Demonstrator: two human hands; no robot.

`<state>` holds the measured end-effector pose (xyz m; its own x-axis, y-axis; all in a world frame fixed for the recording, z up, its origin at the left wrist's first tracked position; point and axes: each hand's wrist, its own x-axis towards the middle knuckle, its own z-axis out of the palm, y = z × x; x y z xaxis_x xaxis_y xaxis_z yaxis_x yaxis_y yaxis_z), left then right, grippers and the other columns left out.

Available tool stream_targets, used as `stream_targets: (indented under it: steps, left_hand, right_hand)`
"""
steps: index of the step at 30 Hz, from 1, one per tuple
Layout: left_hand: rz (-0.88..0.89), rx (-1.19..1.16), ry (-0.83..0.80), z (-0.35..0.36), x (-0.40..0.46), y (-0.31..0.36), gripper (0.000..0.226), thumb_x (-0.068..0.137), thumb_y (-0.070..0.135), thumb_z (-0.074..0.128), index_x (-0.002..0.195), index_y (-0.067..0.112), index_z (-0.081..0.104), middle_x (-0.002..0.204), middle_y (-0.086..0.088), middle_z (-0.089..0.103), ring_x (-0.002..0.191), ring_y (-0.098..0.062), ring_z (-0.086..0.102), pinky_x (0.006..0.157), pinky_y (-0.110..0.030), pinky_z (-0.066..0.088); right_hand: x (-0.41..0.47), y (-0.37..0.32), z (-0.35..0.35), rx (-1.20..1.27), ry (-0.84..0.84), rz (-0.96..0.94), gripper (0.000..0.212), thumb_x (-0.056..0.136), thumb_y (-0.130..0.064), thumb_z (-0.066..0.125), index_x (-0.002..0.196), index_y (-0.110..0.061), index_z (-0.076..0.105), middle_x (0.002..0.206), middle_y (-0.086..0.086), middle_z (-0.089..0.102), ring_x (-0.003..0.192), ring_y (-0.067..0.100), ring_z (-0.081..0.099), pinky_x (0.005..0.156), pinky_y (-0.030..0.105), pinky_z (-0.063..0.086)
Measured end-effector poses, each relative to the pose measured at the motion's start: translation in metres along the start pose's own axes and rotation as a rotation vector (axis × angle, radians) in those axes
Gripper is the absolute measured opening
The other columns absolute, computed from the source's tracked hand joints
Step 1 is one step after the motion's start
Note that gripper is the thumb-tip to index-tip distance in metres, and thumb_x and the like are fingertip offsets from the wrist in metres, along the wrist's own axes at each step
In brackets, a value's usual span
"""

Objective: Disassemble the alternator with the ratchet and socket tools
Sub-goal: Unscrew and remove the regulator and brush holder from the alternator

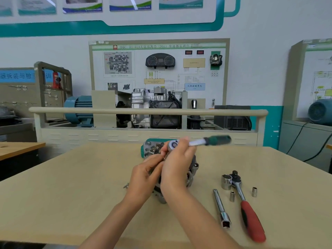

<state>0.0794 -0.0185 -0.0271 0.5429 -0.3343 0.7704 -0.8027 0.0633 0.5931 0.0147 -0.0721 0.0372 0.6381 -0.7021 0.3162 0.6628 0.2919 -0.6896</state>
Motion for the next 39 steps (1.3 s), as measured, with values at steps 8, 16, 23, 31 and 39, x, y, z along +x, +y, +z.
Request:
stream_targets:
  steps: [8,16,23,31,39]
  left_hand:
    - [-0.010,-0.045,-0.019,0.000,0.001,0.004,0.021,0.091,0.009,0.054,0.098,0.021,0.070,0.086,0.001,0.070,0.084,-0.010,0.064,0.073,-0.023,0.049]
    - [0.022,0.004,0.009,-0.001,0.001,0.001,0.031,0.084,-0.008,0.057,0.086,0.020,0.071,0.066,0.018,0.064,0.066,0.011,0.053,0.063,-0.006,0.038]
    - [-0.012,-0.049,-0.037,-0.003,0.002,0.004,0.023,0.090,0.014,0.056,0.098,0.029,0.070,0.091,0.012,0.071,0.088,-0.003,0.064,0.075,-0.014,0.045]
    - [-0.001,-0.040,0.019,0.002,-0.001,0.006,0.031,0.087,0.000,0.056,0.089,0.028,0.068,0.072,0.016,0.065,0.068,0.009,0.054,0.063,-0.007,0.038]
    - [-0.041,-0.062,-0.035,-0.004,0.002,0.009,0.029,0.091,0.009,0.056,0.086,0.035,0.067,0.079,0.005,0.070,0.074,-0.003,0.062,0.066,-0.016,0.045]
  right_hand:
    - [0.019,-0.021,0.004,-0.292,-0.283,0.149,0.029,0.100,-0.019,0.034,0.073,-0.012,0.038,0.051,0.002,0.035,0.033,0.007,0.031,0.034,0.016,0.028]
    - [-0.001,0.001,0.004,-0.136,-0.059,-0.037,0.025,0.100,-0.020,0.032,0.076,-0.015,0.035,0.063,0.006,0.045,0.045,0.009,0.043,0.045,0.019,0.039]
    - [0.024,-0.025,0.001,-0.379,-0.451,0.154,0.026,0.097,-0.015,0.036,0.072,-0.011,0.039,0.041,-0.003,0.033,0.033,0.008,0.028,0.034,0.017,0.024]
    - [0.000,-0.001,-0.003,-0.100,-0.101,-0.038,0.026,0.101,-0.020,0.032,0.077,-0.011,0.036,0.061,0.008,0.044,0.041,0.007,0.041,0.041,0.017,0.038]
    - [0.016,-0.021,0.000,-0.438,-0.479,0.071,0.029,0.099,-0.020,0.037,0.072,-0.012,0.040,0.049,-0.001,0.034,0.034,0.005,0.032,0.036,0.015,0.028]
